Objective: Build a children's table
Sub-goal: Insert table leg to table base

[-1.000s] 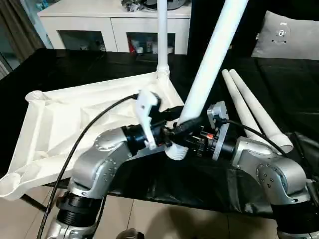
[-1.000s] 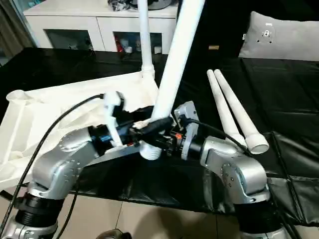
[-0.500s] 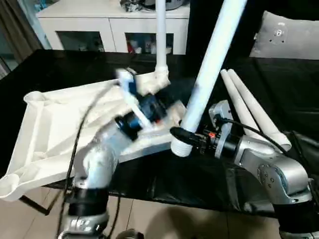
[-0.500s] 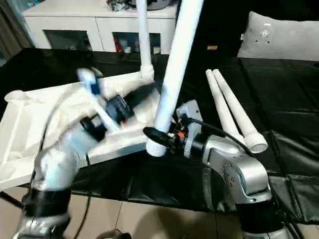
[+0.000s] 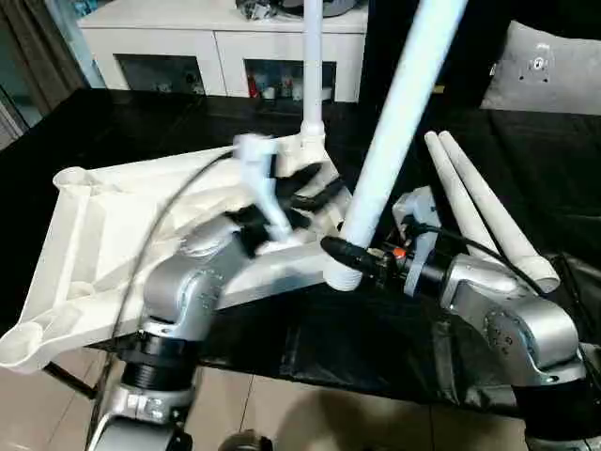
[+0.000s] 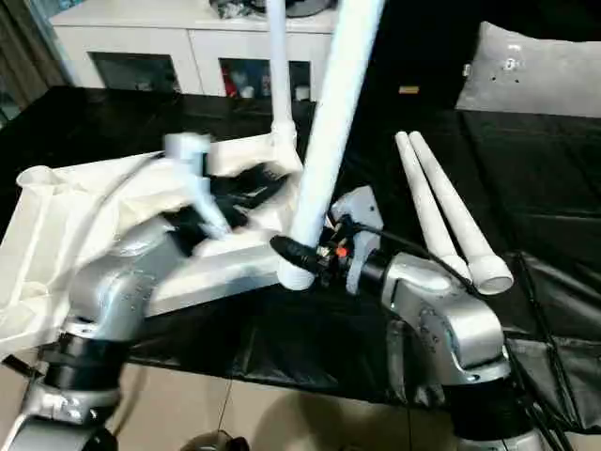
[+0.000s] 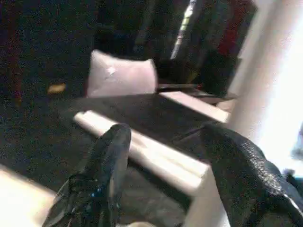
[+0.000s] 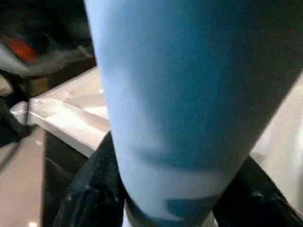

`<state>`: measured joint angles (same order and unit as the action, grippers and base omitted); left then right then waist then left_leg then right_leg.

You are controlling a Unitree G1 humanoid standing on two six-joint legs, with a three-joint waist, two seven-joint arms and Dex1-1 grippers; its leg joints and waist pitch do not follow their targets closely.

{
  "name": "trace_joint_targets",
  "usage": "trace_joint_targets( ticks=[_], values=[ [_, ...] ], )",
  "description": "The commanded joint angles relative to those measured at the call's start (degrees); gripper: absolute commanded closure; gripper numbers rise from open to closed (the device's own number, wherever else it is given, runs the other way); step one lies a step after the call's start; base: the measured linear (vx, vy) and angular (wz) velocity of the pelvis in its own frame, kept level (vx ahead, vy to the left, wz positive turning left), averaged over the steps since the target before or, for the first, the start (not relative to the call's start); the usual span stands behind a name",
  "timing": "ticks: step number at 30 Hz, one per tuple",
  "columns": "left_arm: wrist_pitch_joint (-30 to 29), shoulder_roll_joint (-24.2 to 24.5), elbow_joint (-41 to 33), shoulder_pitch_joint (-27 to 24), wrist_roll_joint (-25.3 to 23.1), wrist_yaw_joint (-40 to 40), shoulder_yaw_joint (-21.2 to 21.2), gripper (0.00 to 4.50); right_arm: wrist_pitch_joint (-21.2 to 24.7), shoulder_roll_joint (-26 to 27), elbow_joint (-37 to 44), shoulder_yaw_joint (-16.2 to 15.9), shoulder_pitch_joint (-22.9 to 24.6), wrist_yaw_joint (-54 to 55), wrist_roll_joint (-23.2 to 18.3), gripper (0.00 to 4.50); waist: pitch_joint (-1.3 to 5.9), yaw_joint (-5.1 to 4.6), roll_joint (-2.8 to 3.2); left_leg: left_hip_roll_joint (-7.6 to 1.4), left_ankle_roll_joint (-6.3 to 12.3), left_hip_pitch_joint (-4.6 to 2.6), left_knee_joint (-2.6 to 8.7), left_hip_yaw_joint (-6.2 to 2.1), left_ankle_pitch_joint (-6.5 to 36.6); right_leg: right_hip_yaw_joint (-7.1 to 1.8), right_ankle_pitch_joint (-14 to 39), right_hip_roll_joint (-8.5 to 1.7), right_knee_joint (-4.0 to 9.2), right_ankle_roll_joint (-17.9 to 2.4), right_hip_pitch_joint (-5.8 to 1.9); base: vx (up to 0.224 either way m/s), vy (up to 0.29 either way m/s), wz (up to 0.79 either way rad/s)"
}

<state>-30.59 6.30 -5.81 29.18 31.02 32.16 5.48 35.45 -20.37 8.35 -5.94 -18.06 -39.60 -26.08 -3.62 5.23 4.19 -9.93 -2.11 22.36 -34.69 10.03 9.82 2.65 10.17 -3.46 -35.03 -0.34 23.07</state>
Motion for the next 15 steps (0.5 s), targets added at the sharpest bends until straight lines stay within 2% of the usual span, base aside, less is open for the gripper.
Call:
trace_joint_targets(
  ticks=[1,2,5,8,10,13,15],
  values=[
    [0.24,0.07,-3.48,0.77,0.89,4.24,3.75,1.48,-0.40,0.98,-0.59,0.07,-0.72,2.26,1.74,2.59,4.35,0.02,-1.31,-2.20,1.49,-0.66,3.35,-0.89,9.61,-2.17,17.94,-4.06,4.84,-8.32,-2.78,0.000,0.000,0.00],
    [0.47,0.19,-3.87,0.73,0.49,5.02,4.24,1.48,-0.52,1.38,-0.82,0.31,-0.82,2.97,2.08,2.59,4.26,-0.30,-1.26,-2.16,1.16,-0.49,3.48,-0.99,9.98,-2.07,19.42,-3.98,4.86,-7.62,-2.84,0.000,0.000,0.00],
    [1.07,0.84,-3.76,0.65,-1.10,5.68,4.74,1.48,2.02,2.13,-1.97,1.18,-1.65,6.05,2.57,2.59,4.28,-0.41,-1.09,-2.31,0.45,-1.13,3.64,-1.08,11.40,-2.12,21.98,-3.90,5.23,-6.87,-2.43,0.000,0.000,0.00],
    [1.41,1.75,-0.22,1.36,-2.67,2.38,1.74,1.48,4.19,4.42,-2.97,4.86,-2.36,10.32,0.82,2.59,4.28,-0.57,-1.00,-2.09,-0.08,-1.04,3.58,-1.00,12.12,-2.17,21.47,-3.76,5.19,-7.04,-2.37,0.000,0.000,0.00],
    [1.60,2.47,0.28,1.48,-2.94,2.25,1.21,1.48,3.83,4.43,-3.15,5.23,-2.53,10.61,0.76,2.59,4.39,-0.54,-1.02,-2.05,-0.34,-1.08,3.66,-1.10,11.96,-2.09,20.74,-3.66,5.08,-6.41,-2.51,0.000,0.000,0.00],
    [1.82,7.75,2.14,1.42,-3.89,5.13,-1.14,1.48,3.38,3.64,-4.23,5.43,-3.04,12.36,3.27,2.59,4.50,-0.77,-0.67,-1.99,-0.80,-1.09,3.62,-1.13,11.18,-2.06,18.72,-3.58,4.81,-6.59,-2.54,0.000,0.000,0.00],
    [1.81,10.34,2.80,1.03,-4.95,6.95,-0.80,1.48,2.93,3.79,-4.17,5.75,-3.16,14.79,4.83,2.59,4.51,-0.97,-0.60,-1.91,-0.75,-1.08,3.64,-1.07,10.88,-2.14,17.76,-3.54,4.71,-6.93,-2.44,0.000,0.000,0.00]
  ],
)
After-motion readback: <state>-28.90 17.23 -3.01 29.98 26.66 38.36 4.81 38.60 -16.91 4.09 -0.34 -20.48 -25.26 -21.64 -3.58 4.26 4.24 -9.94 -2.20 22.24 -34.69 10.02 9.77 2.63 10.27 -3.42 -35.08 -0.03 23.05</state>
